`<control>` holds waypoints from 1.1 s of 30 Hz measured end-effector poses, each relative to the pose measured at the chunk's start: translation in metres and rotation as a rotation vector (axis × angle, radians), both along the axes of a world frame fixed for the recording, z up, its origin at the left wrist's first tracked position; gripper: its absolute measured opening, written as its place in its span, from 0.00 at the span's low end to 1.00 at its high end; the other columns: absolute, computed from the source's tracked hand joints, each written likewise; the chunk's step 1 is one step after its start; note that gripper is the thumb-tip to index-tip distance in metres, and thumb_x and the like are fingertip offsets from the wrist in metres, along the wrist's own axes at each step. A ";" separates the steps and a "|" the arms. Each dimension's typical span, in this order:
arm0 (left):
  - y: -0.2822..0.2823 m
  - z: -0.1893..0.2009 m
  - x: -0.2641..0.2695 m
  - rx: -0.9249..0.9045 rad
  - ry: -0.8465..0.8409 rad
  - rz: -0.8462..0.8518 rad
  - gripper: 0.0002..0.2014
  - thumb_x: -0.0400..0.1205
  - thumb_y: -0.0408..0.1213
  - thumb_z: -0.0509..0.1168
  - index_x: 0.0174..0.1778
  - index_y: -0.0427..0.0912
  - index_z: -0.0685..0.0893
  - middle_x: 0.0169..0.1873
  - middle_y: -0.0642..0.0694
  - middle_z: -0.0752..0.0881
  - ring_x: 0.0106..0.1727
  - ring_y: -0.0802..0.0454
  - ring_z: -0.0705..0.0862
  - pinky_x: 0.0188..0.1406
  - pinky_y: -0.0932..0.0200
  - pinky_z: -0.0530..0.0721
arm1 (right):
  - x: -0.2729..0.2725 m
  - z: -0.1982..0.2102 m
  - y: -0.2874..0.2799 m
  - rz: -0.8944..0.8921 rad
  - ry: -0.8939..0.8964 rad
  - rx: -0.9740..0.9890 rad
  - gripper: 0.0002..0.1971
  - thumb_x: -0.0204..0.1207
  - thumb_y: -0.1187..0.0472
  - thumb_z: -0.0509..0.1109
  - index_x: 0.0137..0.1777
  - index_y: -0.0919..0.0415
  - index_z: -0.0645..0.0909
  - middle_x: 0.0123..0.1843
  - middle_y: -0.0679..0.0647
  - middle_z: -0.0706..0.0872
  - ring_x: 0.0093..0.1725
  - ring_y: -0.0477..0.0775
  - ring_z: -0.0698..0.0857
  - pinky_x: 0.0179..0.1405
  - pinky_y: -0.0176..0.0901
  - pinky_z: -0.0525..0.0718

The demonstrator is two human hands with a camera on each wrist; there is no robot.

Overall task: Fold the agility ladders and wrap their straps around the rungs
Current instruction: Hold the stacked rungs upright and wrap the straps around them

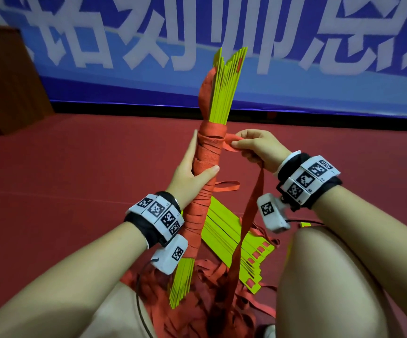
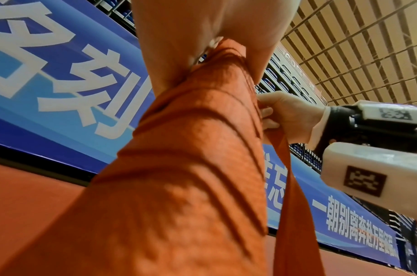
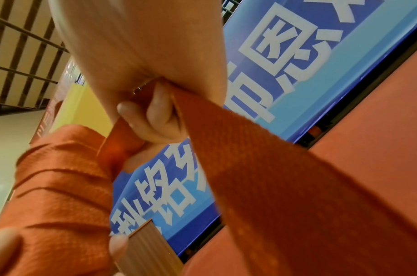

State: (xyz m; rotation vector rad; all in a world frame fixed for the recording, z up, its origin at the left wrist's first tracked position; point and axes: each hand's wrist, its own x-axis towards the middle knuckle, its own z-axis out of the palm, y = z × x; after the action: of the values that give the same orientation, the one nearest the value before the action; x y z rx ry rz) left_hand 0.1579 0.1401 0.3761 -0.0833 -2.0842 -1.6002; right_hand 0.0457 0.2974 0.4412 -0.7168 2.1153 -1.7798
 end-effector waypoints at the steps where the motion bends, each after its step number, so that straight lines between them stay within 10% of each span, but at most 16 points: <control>1: 0.000 0.000 0.000 -0.004 -0.003 0.006 0.45 0.77 0.36 0.72 0.85 0.58 0.52 0.67 0.77 0.69 0.67 0.79 0.73 0.66 0.77 0.69 | 0.001 0.002 0.001 0.022 -0.017 -0.010 0.07 0.77 0.70 0.69 0.40 0.58 0.79 0.31 0.53 0.79 0.18 0.40 0.67 0.13 0.29 0.59; 8: 0.002 0.001 0.000 -0.007 -0.006 0.058 0.43 0.81 0.31 0.70 0.84 0.59 0.52 0.61 0.71 0.77 0.54 0.77 0.81 0.52 0.77 0.77 | 0.018 0.010 0.003 0.057 0.164 0.159 0.21 0.73 0.61 0.77 0.67 0.56 0.81 0.30 0.47 0.78 0.19 0.40 0.66 0.17 0.30 0.63; 15: 0.000 0.002 0.000 -0.027 -0.017 0.056 0.45 0.77 0.38 0.72 0.85 0.60 0.52 0.63 0.78 0.72 0.62 0.78 0.78 0.63 0.71 0.75 | 0.016 0.008 0.002 -0.048 0.410 0.303 0.07 0.76 0.57 0.74 0.48 0.60 0.84 0.32 0.48 0.82 0.21 0.33 0.76 0.23 0.23 0.68; 23: 0.005 0.005 0.006 -0.108 -0.064 0.115 0.44 0.80 0.31 0.70 0.85 0.56 0.51 0.54 0.77 0.74 0.48 0.85 0.79 0.47 0.85 0.72 | 0.014 0.004 -0.001 -0.066 0.276 0.207 0.07 0.78 0.57 0.72 0.44 0.61 0.84 0.31 0.48 0.82 0.21 0.39 0.71 0.21 0.31 0.68; 29: 0.012 0.000 -0.001 -0.355 -0.178 0.259 0.46 0.81 0.44 0.69 0.84 0.65 0.42 0.53 0.44 0.85 0.51 0.45 0.84 0.49 0.58 0.77 | 0.012 0.008 -0.014 -0.165 -0.118 -0.190 0.12 0.84 0.64 0.63 0.38 0.66 0.80 0.32 0.60 0.80 0.20 0.44 0.72 0.14 0.30 0.64; 33: 0.023 0.001 -0.002 -0.529 -0.266 0.334 0.39 0.86 0.50 0.59 0.84 0.63 0.39 0.49 0.39 0.76 0.53 0.33 0.82 0.48 0.50 0.74 | 0.018 0.001 -0.028 -0.218 0.089 -0.009 0.16 0.79 0.47 0.69 0.36 0.59 0.78 0.25 0.50 0.75 0.26 0.49 0.75 0.26 0.37 0.73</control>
State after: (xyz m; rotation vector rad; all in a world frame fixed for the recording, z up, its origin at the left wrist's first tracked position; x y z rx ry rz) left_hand 0.1558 0.1635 0.3768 0.2973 -2.5176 -0.8779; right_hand 0.0641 0.2689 0.4419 -0.5972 2.3227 -1.9003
